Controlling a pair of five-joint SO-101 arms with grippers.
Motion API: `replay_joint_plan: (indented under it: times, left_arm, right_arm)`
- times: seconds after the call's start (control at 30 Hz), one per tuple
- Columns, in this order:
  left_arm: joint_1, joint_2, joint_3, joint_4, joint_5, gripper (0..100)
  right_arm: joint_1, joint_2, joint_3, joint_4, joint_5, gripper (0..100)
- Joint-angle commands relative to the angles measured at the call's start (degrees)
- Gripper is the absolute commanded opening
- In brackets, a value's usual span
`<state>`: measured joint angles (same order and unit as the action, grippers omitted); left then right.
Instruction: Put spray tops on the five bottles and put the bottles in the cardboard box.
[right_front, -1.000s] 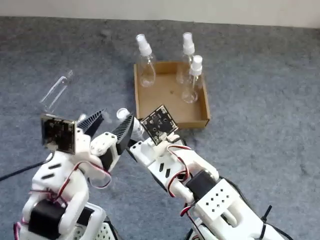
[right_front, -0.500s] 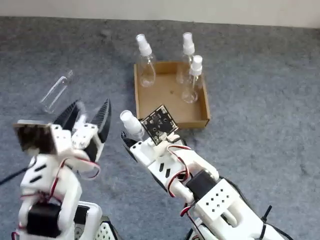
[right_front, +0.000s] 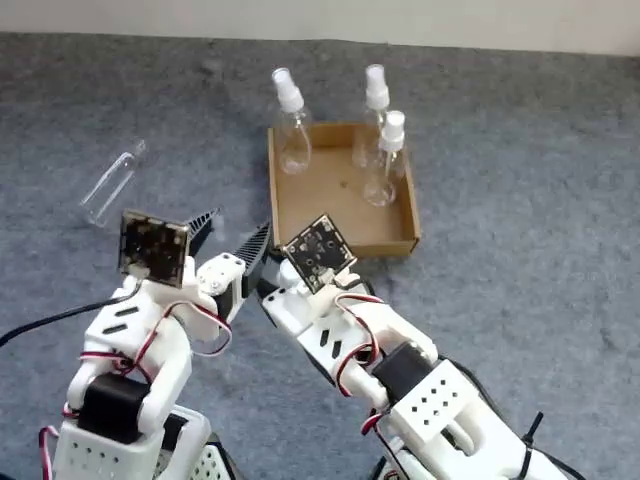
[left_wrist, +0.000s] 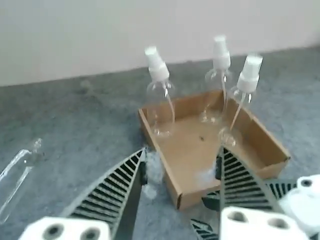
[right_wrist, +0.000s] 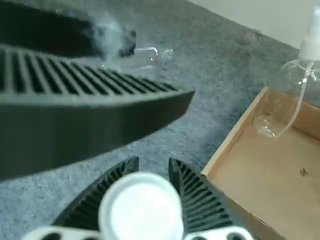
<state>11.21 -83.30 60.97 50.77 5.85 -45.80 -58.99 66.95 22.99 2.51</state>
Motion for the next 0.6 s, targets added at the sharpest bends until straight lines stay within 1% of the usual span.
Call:
replay_joint_plan:
  times: [0.0,0.13,0.27,0.4,0.47,0.57]
  left_arm:
    - [0.22,0.40,-0.31,-1.76,-0.44,18]
    - [-5.49,0.84,-1.54,-1.76,-0.44,18]
    - [-9.71,0.84,-1.45,-1.41,-0.70,18]
    - [-17.19,0.84,0.92,-1.32,-3.69,18]
    - [-18.95,0.84,3.21,-1.32,-6.15,18]
    - [-19.30,0.84,7.60,0.09,-11.08,18]
  right_arm:
    - [0.84,-1.54,-1.10,-0.84,-0.09,0.4]
    - [4.53,-1.45,-1.98,4.44,-0.09,0.4]
    - [6.55,-1.45,-3.30,4.53,-0.09,0.3]
    - [6.46,-1.45,-3.30,4.53,-0.09,0.3]
    - [6.55,-1.45,-3.30,4.53,-0.09,0.3]
    - [6.73,-1.54,-3.74,4.62,-0.18,0.3]
